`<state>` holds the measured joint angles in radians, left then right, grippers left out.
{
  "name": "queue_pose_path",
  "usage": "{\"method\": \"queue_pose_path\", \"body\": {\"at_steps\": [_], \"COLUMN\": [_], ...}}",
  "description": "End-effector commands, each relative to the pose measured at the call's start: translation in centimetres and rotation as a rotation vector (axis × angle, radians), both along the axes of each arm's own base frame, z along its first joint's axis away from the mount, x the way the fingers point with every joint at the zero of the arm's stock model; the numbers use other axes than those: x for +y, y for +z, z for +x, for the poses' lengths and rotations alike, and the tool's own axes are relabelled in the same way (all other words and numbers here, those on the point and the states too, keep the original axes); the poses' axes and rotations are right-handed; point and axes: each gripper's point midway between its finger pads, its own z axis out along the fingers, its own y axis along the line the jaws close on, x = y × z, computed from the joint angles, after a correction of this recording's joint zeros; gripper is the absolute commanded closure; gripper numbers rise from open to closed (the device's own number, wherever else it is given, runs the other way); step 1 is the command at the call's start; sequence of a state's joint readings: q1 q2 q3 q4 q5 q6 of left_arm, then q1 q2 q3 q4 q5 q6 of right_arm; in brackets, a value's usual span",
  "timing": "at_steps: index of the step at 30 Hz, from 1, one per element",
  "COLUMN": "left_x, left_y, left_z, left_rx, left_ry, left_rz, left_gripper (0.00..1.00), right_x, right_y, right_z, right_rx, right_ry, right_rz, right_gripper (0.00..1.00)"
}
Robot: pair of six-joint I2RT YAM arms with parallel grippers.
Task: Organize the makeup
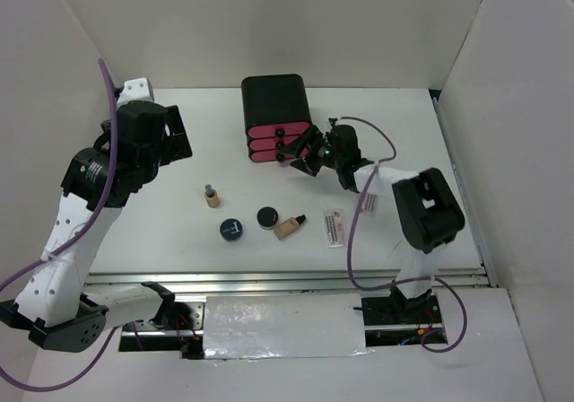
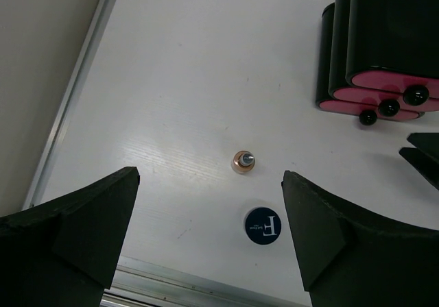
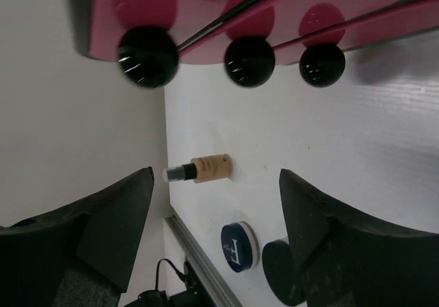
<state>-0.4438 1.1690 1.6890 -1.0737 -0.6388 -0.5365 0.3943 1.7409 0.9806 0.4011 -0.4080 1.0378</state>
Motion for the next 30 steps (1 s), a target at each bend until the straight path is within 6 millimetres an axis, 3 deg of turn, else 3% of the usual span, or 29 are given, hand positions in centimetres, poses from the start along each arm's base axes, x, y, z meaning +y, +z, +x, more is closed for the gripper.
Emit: {"method": "queue_pose_path", "body": {"at_steps": [1, 4, 12, 17, 23, 24, 26, 30], "left_x": [-0.4, -0.4, -0.2, 0.0, 0.2, 0.2, 0.2, 0.0], "left_y": [0.3, 0.1, -0.7, -0.9, -0.8, -0.9, -0.9, -1.3], "left_z": [-0.1, -0.3, -0.4, -0.3, -0.5, -0.5, -0.5, -0.4], "left_rx": [-0.013, -0.007, 0.011, 0.013, 0.013, 0.012, 0.013, 0.019], "left_ry": [-0.005, -0.010, -0.017, -0.012, -0.005, -0.004, -0.005, -0.012], "left_rz": [-0.037, -0.031, -0.006, 0.008, 0.012, 0.013, 0.012, 0.005], "left_gripper": [0.01, 0.01, 0.01, 0.01, 0.01, 0.01, 0.01, 0.01], "right_x": [3.2, 3.5, 4.1, 3.9, 3.8, 3.8, 3.8, 3.6], "right_y": [5.7, 4.6, 5.2, 4.9, 5.3, 5.5, 5.5, 5.4], "right_z": [2.9, 4.3, 5.5, 7.2, 8.1, 8.1, 7.8, 5.9], "right_rx": [-0.204, -0.200, -0.230, -0.217, -0.228, -0.232, -0.232, -0.226], "right_ry": [0.081, 0.054, 0.064, 0.045, 0.043, 0.047, 0.055, 0.063], "right_rz": [0.140, 0.116, 0.138, 0.115, 0.107, 0.107, 0.110, 0.118], "right_gripper": [0.20, 0.22, 0.25, 0.30, 0.50, 0.60, 0.72, 0.75]}}
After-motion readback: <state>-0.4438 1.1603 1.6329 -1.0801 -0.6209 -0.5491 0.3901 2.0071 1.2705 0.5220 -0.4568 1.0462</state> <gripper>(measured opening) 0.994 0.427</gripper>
